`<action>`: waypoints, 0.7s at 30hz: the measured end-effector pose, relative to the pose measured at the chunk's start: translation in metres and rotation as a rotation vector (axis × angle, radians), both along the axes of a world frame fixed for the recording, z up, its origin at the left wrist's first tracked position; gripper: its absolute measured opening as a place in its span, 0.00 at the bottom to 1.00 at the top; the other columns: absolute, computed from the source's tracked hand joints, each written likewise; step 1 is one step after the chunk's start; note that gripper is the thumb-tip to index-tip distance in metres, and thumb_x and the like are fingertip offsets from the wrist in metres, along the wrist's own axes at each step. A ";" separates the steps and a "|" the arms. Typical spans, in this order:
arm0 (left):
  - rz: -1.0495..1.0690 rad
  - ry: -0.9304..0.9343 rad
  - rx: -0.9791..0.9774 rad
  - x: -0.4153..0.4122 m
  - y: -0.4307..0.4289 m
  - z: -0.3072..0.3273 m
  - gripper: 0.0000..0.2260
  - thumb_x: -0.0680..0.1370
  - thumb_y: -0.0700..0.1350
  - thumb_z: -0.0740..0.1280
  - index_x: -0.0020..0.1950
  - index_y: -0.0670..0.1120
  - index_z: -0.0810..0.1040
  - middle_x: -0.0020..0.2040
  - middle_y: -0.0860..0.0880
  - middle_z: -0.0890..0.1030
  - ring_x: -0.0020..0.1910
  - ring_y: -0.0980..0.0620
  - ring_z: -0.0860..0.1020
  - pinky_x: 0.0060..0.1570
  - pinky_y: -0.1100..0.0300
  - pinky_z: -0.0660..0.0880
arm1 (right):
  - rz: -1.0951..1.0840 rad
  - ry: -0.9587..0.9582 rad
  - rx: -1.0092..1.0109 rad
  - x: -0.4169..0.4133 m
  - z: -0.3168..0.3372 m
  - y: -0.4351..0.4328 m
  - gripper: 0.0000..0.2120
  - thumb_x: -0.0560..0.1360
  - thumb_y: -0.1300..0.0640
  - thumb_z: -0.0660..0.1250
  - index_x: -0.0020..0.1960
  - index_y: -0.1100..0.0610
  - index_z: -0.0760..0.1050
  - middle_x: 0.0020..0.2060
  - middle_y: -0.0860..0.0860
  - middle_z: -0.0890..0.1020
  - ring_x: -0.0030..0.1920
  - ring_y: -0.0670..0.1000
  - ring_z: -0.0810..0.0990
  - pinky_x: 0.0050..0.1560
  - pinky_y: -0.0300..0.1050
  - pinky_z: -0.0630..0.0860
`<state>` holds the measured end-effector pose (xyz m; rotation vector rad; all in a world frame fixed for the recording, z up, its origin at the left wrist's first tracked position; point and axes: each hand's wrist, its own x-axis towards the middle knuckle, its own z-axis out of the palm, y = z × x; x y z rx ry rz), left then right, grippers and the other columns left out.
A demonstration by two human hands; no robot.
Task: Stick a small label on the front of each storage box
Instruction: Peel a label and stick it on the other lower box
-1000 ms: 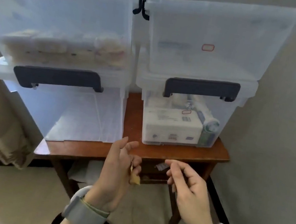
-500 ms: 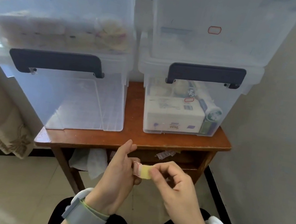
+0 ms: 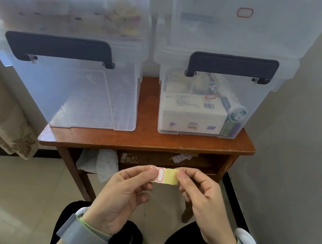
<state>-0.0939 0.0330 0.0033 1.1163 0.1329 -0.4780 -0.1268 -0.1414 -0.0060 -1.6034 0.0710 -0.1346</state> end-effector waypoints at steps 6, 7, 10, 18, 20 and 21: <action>-0.027 -0.044 0.058 -0.003 -0.002 -0.001 0.15 0.66 0.46 0.75 0.49 0.40 0.85 0.39 0.44 0.77 0.34 0.56 0.73 0.35 0.59 0.66 | 0.033 0.011 -0.029 0.002 0.002 0.003 0.13 0.70 0.45 0.71 0.49 0.50 0.86 0.43 0.50 0.88 0.46 0.54 0.85 0.49 0.53 0.81; -0.033 -0.046 0.061 -0.003 -0.002 -0.001 0.15 0.66 0.46 0.75 0.49 0.40 0.85 0.39 0.44 0.77 0.34 0.56 0.72 0.35 0.59 0.65 | 0.022 0.002 -0.035 0.003 0.001 0.004 0.11 0.70 0.46 0.72 0.47 0.50 0.86 0.42 0.52 0.88 0.47 0.59 0.84 0.50 0.58 0.81; -0.065 -0.016 0.031 -0.002 0.000 -0.001 0.15 0.67 0.45 0.75 0.50 0.39 0.84 0.41 0.44 0.78 0.34 0.55 0.72 0.34 0.60 0.64 | -0.008 0.000 -0.033 0.004 -0.001 0.003 0.10 0.69 0.46 0.73 0.45 0.51 0.87 0.41 0.54 0.88 0.47 0.65 0.82 0.50 0.65 0.79; -0.133 0.015 0.013 0.000 0.001 -0.002 0.13 0.70 0.45 0.72 0.51 0.39 0.84 0.44 0.43 0.79 0.35 0.54 0.71 0.33 0.60 0.63 | 0.015 -0.009 -0.037 0.005 0.000 0.000 0.11 0.68 0.44 0.74 0.47 0.47 0.86 0.43 0.57 0.87 0.49 0.69 0.82 0.49 0.72 0.78; -0.129 0.009 0.016 0.000 0.001 -0.002 0.14 0.70 0.45 0.72 0.52 0.38 0.83 0.45 0.42 0.78 0.35 0.54 0.71 0.32 0.60 0.63 | 0.019 -0.025 -0.055 0.006 0.000 -0.001 0.10 0.68 0.43 0.74 0.46 0.46 0.86 0.42 0.56 0.87 0.48 0.69 0.82 0.47 0.72 0.78; -0.130 0.010 0.014 0.000 0.001 -0.002 0.14 0.70 0.44 0.72 0.52 0.38 0.83 0.44 0.42 0.78 0.35 0.54 0.70 0.32 0.60 0.63 | 0.022 -0.028 -0.068 0.006 -0.001 -0.001 0.10 0.68 0.43 0.74 0.46 0.46 0.86 0.42 0.57 0.87 0.47 0.70 0.81 0.45 0.71 0.79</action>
